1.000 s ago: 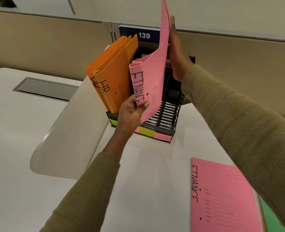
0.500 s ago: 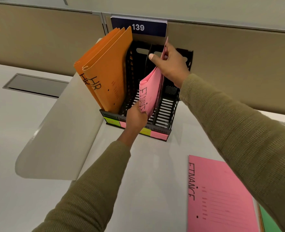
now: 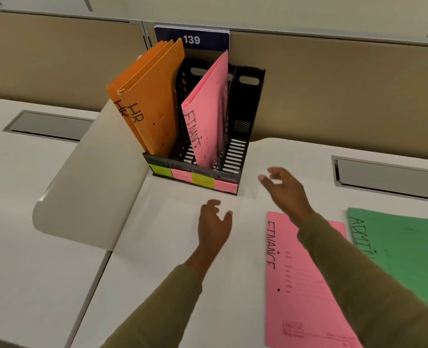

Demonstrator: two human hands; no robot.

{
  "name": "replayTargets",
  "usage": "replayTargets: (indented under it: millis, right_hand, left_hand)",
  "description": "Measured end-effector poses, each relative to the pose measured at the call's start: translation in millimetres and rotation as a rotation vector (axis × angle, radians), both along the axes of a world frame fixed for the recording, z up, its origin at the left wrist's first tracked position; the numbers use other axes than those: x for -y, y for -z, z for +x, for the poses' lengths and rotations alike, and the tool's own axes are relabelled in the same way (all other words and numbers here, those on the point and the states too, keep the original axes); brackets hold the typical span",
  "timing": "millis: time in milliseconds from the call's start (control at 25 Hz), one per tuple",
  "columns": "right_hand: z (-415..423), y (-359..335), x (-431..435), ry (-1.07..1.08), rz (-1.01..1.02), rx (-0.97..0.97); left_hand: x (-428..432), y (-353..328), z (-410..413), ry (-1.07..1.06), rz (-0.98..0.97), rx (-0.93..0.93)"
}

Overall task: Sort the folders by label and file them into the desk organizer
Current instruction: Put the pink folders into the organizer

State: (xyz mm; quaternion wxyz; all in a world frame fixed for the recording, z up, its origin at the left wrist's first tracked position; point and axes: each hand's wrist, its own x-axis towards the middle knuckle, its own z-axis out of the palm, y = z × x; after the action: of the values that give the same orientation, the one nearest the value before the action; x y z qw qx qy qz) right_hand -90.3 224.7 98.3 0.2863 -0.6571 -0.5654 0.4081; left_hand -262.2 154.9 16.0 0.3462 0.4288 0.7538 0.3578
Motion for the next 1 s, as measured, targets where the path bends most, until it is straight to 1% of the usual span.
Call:
replayTargets:
  millis: [120,200,280,400,440,520,600,640,720,760,880,1000]
  right_hand:
    - [35.0,40.7,52.7,-0.017,-0.177,0.127]
    - [61.0,65.2,87.1,-0.003,-0.280,0.206]
    - [86.1,84.2,118.3,0.031,-0.396,0.276]
    - [109.7,103.5,157.2,0.047,-0.568,0.348]
    - [112.1,106.7,167.6,0.022,-0.590,0.351]
    - [112.6,110.6,181.9,-0.018,-0.561,0.334]
    - [111.6,107.5,187.6,0.001,-0.507,0.260]
    - [111.0,103.5,186.7,0.020,-0.476,0.209]
    - [110.3,90.3,179.2,0.075,-0.431,0.118]
    - [109.8,82.4,172.9,0.121,-0.407,0.087]
    - [109.7,58.6,145.9,0.297,-0.332,-0.036]
    - [100.1,27.2,103.0,0.398,-0.288,-0.276]
  left_hand:
    - [28.1,14.1,35.3,0.123,-0.261,0.067]
    - [45.3,23.5,58.3,0.162,-0.404,0.170]
    - [61.5,32.7,79.1,0.145,-0.507,0.305]
    - [78.2,38.3,104.3,0.098,-0.566,0.451]
    - [80.8,42.1,109.9,0.073,-0.559,0.474]
    - [82.3,41.6,119.5,0.066,-0.541,0.524]
    - [82.5,32.1,128.3,0.166,-0.510,0.539]
    - [80.7,26.6,131.9,0.224,-0.491,0.518]
    - [74.5,9.9,136.0,0.309,-0.415,0.477]
    - [69.8,0.1,134.5,0.332,-0.374,0.488]
    - [53.6,-36.6,115.2,0.336,-0.245,0.597]
    - [40.6,-80.1,75.4,0.326,-0.013,0.707]
